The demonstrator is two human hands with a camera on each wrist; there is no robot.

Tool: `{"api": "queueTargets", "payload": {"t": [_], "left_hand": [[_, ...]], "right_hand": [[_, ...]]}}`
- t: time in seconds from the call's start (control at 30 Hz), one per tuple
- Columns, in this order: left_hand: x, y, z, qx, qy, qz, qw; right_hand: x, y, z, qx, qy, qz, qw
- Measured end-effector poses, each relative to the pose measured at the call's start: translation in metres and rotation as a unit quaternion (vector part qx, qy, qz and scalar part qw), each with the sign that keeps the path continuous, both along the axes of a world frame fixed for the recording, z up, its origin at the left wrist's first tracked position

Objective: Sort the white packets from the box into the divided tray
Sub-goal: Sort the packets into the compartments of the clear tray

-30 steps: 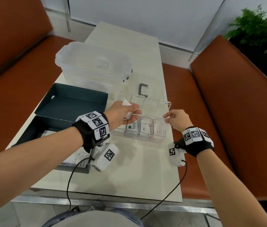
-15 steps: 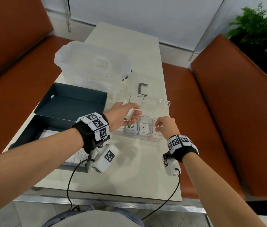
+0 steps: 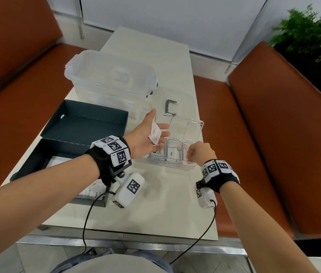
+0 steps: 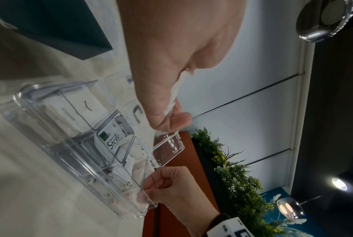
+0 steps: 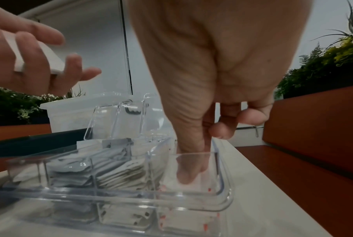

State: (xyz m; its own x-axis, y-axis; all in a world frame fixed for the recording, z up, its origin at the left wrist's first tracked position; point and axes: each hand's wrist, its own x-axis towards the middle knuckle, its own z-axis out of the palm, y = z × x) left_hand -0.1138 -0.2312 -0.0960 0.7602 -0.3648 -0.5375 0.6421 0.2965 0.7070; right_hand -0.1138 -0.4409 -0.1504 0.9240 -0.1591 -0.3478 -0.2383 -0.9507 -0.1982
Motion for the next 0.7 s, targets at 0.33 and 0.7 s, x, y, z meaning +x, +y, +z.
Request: {"api": "queueTargets", "payload": {"t": [0.33, 0.7], "left_hand": [[0.001, 0.011, 0.004, -0.039, 0.034, -0.071, 0.996], [0.006, 0.024, 0.011, 0.047, -0.151, -0.08, 0.984]], "right_hand": [[-0.007, 0.027, 0.052, 0.19, -0.197, 0.074, 0.959], [0.01, 0.085, 0.083, 0.428, -0.265, -0.001, 0.864]]}}
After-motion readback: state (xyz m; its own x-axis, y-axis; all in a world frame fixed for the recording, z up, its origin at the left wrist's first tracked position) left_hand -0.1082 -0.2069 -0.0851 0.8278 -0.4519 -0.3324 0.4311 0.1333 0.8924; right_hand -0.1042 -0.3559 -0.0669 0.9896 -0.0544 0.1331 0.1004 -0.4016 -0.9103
